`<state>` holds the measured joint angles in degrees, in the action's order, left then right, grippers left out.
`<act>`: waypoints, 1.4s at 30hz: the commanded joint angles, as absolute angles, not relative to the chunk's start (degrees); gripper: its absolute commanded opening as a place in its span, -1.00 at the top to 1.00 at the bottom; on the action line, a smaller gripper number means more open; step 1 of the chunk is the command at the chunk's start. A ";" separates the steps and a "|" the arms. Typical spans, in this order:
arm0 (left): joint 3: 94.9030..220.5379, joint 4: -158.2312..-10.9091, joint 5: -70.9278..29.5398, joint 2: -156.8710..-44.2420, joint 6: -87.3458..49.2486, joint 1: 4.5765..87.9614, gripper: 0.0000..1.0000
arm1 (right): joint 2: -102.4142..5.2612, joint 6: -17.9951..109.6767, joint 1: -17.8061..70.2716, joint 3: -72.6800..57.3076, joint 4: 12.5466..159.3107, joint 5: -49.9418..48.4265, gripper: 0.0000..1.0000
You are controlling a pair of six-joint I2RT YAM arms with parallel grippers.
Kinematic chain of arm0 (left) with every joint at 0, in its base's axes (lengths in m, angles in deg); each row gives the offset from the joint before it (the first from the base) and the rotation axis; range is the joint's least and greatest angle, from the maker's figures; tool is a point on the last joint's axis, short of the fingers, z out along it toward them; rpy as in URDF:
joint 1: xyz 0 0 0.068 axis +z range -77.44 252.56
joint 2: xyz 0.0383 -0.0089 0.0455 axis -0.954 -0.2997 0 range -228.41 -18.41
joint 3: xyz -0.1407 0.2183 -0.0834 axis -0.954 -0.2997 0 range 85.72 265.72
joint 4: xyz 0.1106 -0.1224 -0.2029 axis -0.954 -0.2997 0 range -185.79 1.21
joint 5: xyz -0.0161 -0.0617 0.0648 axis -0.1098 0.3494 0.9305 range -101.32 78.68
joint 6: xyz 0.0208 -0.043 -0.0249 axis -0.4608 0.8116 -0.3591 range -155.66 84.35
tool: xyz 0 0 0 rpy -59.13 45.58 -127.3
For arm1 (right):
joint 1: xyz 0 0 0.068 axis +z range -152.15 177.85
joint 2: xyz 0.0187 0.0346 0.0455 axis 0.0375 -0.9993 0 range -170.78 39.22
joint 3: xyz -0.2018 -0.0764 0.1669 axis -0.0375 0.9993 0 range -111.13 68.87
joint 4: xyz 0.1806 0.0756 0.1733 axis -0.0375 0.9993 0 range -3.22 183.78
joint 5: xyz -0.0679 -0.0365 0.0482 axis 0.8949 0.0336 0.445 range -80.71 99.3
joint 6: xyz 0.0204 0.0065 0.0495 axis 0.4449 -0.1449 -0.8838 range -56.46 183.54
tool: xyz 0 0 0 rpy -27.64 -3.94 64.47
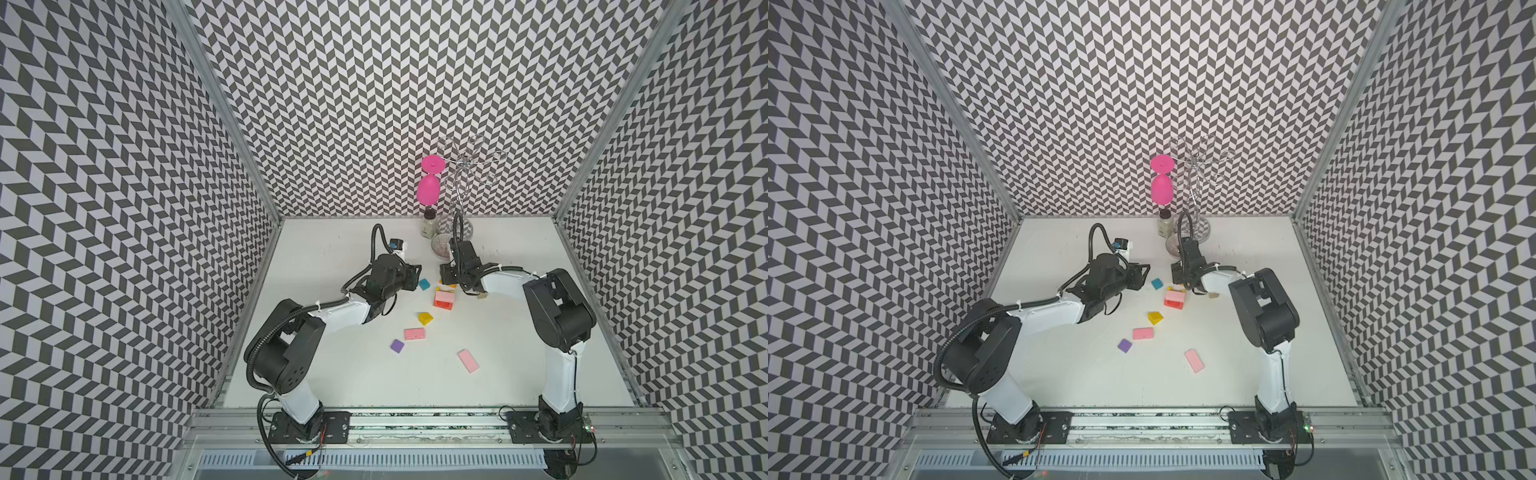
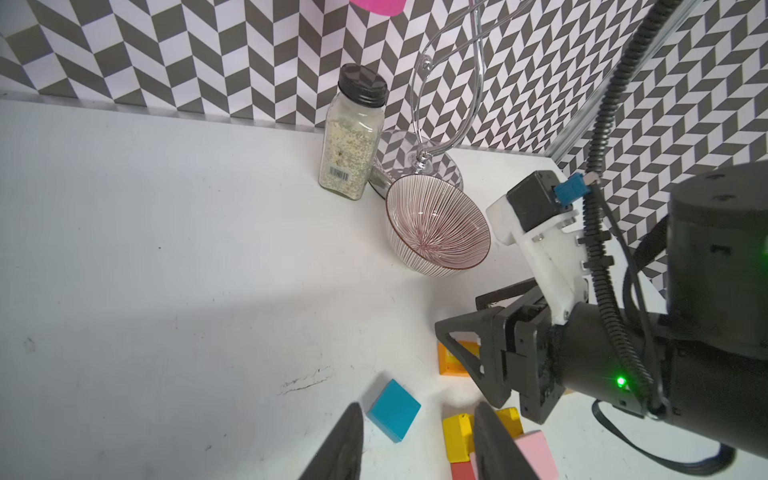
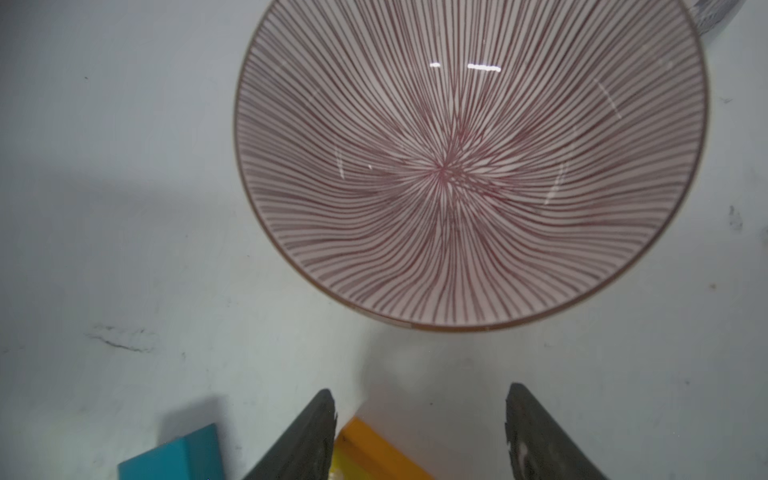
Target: Build the wood block tower
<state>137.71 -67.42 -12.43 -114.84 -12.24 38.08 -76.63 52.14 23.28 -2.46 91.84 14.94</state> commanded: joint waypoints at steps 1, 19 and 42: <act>137.20 -66.47 -11.94 -113.63 -12.80 38.43 0.10 | -77.92 52.17 23.25 -4.13 93.94 16.40 -0.32; 136.63 -65.59 -13.43 -113.50 -12.54 38.81 0.10 | -73.93 46.49 19.21 0.41 95.49 19.25 -0.20; 134.68 -65.45 -13.01 -110.45 -12.72 38.76 0.10 | -69.91 47.11 21.64 6.35 92.93 15.39 -0.13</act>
